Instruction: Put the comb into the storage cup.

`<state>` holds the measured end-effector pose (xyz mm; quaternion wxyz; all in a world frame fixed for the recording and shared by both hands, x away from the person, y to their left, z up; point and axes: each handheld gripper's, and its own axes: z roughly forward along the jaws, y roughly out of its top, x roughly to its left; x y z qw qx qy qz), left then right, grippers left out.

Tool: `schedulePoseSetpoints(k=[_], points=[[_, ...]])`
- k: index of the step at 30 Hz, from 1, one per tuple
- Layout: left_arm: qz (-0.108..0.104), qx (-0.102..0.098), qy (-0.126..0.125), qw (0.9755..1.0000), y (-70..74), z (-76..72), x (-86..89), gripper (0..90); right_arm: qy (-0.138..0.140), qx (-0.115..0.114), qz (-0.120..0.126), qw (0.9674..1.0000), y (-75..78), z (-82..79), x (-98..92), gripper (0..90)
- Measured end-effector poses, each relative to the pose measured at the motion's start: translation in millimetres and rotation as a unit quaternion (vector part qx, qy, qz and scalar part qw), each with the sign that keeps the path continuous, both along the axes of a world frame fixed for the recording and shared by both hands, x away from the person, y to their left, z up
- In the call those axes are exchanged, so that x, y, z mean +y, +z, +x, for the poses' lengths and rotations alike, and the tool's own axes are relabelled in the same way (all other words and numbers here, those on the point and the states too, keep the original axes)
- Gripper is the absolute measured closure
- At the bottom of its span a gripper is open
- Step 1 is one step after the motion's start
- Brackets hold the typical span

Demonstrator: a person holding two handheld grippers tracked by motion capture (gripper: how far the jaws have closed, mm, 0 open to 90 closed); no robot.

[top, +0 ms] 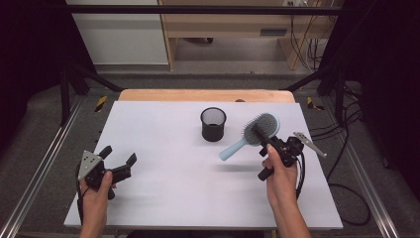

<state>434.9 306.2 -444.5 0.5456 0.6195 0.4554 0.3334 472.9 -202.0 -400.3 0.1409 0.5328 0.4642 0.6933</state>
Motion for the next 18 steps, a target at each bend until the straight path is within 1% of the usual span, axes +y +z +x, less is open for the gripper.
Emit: schedulePoseSetpoints(k=[2,4,8,10,12,15,18], points=[[-0.001,-0.005,-0.002,1.0000,0.8,-1.5,-1.8,2.5,0.004,0.004,-0.001,1.0000,5.3,2.4,1.5,52.3],[0.004,-0.008,-0.004,1.0000,1.2,-1.3,-3.1,2.2,0.006,0.001,-0.005,1.0000,13.4,4.8,2.7,52.2],[0.006,-0.004,-0.004,1.0000,-0.2,1.8,-3.5,2.2,0.009,-0.005,-0.012,0.9999,30.4,10.4,5.6,52.2],[0.006,-0.003,-0.002,1.0000,-0.8,3.0,-2.2,2.2,0.011,-0.007,-0.012,0.9998,38.1,12.8,6.4,52.1],[0.002,-0.002,0.001,1.0000,-0.9,3.4,-0.2,2.3,0.011,-0.011,-0.015,0.9998,45.4,15.5,7.0,52.1],[-0.004,0.000,0.004,1.0000,-1.6,4.1,1.4,2.4,0.011,-0.015,-0.014,0.9997,54.1,19.5,7.4,52.1],[-0.003,0.001,0.005,1.0000,-1.7,4.5,0.9,2.5,0.012,-0.017,-0.015,0.9997,62.1,23.1,8.7,52.1]])
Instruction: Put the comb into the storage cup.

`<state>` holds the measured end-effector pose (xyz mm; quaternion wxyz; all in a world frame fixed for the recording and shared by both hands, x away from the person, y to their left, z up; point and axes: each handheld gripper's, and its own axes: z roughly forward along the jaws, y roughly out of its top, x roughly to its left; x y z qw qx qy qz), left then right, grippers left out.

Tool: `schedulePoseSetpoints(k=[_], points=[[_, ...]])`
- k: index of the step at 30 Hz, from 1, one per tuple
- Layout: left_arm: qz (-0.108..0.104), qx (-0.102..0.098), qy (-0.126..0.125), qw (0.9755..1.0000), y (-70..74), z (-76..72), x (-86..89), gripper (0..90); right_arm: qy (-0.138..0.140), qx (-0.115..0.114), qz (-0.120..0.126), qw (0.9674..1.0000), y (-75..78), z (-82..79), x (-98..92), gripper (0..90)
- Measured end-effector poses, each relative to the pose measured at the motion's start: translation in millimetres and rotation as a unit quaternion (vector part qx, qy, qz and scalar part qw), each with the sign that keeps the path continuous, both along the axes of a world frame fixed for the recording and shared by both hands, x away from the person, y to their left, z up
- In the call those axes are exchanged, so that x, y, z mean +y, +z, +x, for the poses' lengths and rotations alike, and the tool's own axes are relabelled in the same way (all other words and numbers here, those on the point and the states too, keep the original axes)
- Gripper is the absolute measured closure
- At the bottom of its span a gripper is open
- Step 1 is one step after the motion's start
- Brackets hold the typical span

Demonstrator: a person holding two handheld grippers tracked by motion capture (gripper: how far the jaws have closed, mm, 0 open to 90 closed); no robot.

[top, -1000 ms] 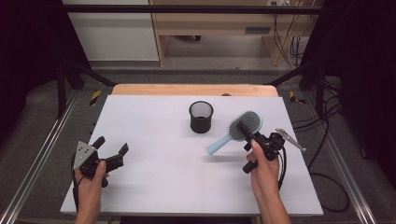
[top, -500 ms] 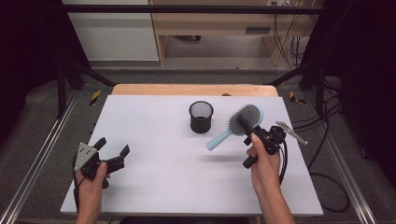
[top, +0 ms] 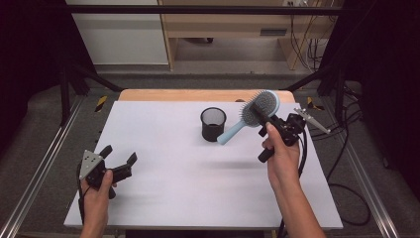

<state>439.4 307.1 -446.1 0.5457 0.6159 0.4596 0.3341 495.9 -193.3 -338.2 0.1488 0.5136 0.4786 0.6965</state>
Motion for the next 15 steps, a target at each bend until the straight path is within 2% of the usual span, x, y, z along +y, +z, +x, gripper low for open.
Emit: schedulePoseSetpoints(k=[15], points=[[0.006,-0.005,-0.007,0.9999,0.0,-3.8,-4.0,2.6,0.007,-0.010,-0.008,0.9999,32.1,26.8,21.6,52.1]])
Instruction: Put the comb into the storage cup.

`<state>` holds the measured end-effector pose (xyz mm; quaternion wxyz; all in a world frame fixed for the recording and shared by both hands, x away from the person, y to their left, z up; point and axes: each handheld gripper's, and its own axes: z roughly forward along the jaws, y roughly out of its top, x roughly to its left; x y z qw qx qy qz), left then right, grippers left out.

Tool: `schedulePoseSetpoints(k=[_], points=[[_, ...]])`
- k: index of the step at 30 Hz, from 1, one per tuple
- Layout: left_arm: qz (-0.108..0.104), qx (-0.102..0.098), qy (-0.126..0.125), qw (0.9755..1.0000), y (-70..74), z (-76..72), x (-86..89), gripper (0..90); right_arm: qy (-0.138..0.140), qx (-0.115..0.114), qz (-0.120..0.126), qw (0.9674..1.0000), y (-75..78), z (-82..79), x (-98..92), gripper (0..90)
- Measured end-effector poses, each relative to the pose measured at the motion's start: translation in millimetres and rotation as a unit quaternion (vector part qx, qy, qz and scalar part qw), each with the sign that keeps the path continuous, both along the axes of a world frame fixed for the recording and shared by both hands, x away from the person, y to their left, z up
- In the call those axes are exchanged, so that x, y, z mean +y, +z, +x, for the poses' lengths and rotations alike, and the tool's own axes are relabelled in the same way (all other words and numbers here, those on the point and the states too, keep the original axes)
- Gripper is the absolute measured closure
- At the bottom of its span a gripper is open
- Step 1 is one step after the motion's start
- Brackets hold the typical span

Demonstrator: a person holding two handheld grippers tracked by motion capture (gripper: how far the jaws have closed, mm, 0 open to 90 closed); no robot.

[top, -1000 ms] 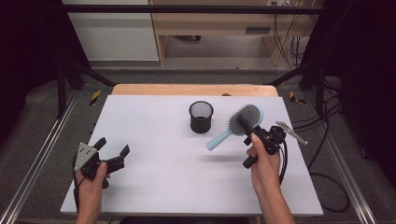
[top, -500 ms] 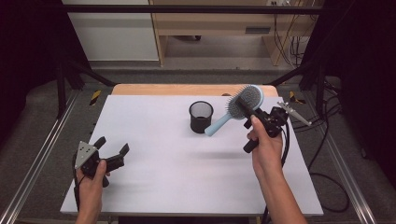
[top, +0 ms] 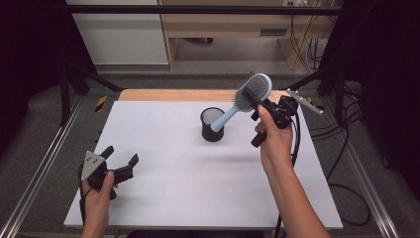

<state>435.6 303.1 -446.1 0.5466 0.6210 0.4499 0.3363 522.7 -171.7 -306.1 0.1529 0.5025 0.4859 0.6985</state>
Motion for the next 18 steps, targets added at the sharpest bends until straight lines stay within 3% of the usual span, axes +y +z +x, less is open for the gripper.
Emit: schedulePoseSetpoints(k=[6,9,18], points=[[0.007,-0.003,0.008,0.9999,0.3,2.8,0.1,2.9,-0.004,-0.002,-0.008,1.0000,15.2,14.4,13.4,52.0],[0.024,-0.005,0.024,0.9994,1.1,3.2,-2.6,1.7,-0.008,-0.002,-0.018,0.9998,20.2,21.9,18.8,52.0],[0.020,-0.003,0.031,0.9993,0.1,3.8,2.1,1.7,-0.013,0.005,-0.045,0.9989,24.1,46.3,27.9,52.0]])
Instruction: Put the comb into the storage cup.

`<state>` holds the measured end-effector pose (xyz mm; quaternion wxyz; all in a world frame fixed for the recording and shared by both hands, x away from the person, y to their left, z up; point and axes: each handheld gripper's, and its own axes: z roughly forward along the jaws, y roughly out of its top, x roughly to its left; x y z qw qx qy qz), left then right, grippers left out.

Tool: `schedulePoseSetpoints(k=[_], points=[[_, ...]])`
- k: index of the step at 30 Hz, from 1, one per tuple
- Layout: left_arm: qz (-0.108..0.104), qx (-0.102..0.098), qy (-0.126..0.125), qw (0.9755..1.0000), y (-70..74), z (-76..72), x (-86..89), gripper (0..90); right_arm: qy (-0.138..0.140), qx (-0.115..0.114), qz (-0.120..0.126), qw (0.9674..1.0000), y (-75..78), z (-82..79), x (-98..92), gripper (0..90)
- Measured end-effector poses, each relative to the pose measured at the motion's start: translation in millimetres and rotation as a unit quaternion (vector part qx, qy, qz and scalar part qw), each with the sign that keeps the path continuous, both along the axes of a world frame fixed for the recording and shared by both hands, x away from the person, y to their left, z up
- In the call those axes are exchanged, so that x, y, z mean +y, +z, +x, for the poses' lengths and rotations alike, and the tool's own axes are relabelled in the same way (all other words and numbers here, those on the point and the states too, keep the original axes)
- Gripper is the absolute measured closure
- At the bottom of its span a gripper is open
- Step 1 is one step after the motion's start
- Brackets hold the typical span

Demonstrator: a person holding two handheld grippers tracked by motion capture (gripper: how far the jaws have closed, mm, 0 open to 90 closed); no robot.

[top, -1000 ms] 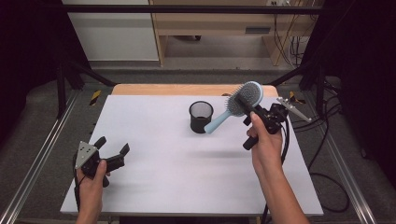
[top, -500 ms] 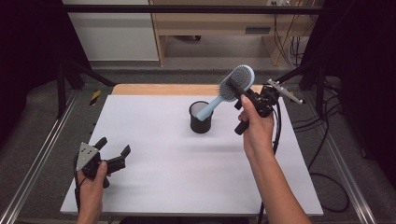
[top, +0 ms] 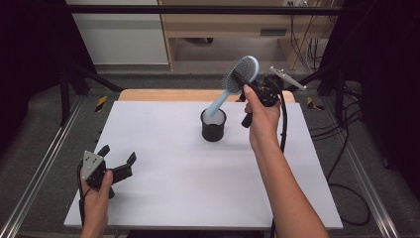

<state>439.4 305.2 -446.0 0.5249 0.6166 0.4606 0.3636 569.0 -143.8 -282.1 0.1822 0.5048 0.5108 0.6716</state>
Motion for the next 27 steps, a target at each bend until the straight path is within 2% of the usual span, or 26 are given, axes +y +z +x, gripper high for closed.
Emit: schedulePoseSetpoints(k=[7,14,19,27], points=[[0.002,0.003,-0.004,1.0000,-0.6,1.7,-3.4,2.2,-0.011,0.002,-0.027,0.9996,-0.8,7.4,0.2,52.0],[0.010,0.001,-0.013,0.9999,-1.8,1.5,-6.3,2.3,-0.016,-0.004,-0.037,0.9992,-3.5,7.8,-3.6,51.9],[0.014,0.002,-0.017,0.9998,-2.3,1.1,-7.2,2.2,-0.010,-0.001,-0.028,0.9996,-7.3,11.6,-4.6,51.8],[0.017,0.002,-0.019,0.9997,-2.7,1.7,-8.1,2.3,-0.016,0.008,-0.047,0.9987,-14.0,17.6,-3.9,51.7]])
